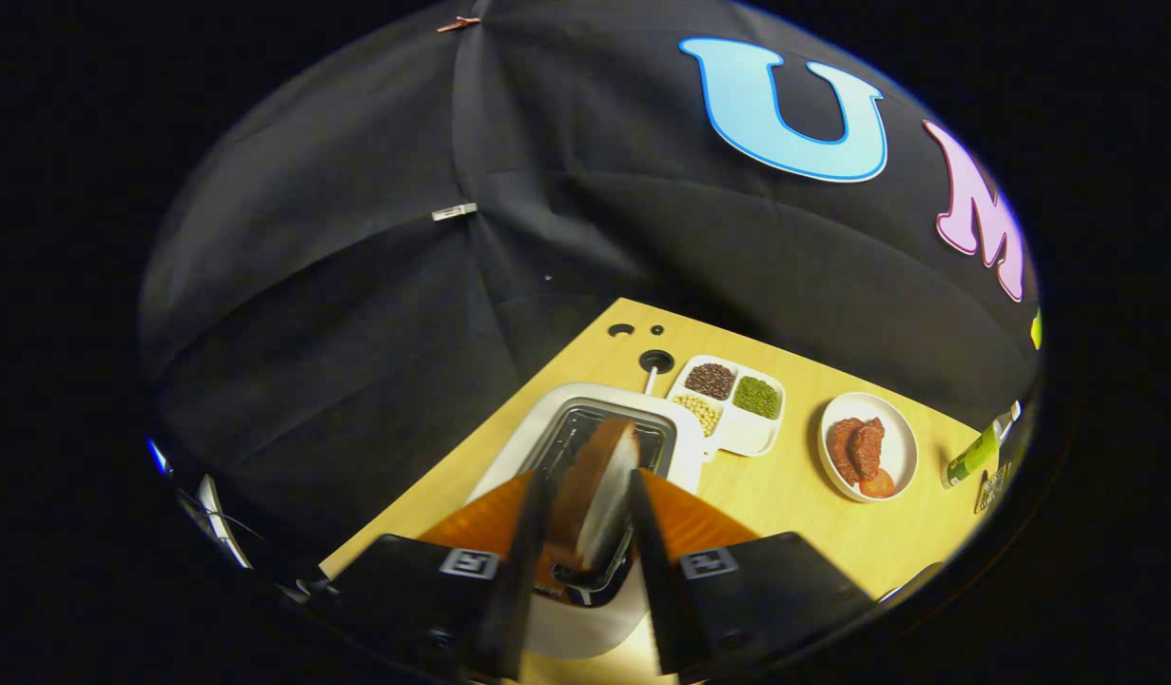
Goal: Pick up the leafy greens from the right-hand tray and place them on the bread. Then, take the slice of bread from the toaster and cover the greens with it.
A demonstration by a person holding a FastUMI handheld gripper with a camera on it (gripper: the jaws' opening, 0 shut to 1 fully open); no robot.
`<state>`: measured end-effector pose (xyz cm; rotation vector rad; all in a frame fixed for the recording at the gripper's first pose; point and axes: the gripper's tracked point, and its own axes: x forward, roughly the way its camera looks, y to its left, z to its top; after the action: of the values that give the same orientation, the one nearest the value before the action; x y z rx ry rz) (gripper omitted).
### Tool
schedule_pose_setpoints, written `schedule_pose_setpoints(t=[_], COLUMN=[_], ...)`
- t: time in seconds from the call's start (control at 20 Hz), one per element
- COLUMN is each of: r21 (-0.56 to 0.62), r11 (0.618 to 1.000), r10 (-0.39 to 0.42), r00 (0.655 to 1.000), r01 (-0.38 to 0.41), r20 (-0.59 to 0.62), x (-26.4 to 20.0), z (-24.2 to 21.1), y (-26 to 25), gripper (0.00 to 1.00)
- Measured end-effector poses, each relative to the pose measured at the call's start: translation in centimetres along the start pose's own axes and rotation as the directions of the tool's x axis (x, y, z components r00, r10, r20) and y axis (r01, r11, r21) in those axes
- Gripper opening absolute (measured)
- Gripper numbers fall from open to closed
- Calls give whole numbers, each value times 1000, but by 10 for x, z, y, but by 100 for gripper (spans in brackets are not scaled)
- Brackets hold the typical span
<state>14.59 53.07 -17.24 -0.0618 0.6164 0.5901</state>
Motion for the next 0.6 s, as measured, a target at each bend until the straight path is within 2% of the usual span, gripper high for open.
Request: schedule_pose_setpoints(t=[0.1,0.15,0.3,0.6], r21=[13,21,58,111], r11=[1000,1000,998,990], r10=[-5,2,31,68], r00=[1000,1000,998,983], r01=[5,-3,-34,-88], r20=[2,8,51,168], x=[-1,0,-13,-72], z=[1,2,15,46], y=[-5,-4,-2,-22], gripper=[24,20,18,18])
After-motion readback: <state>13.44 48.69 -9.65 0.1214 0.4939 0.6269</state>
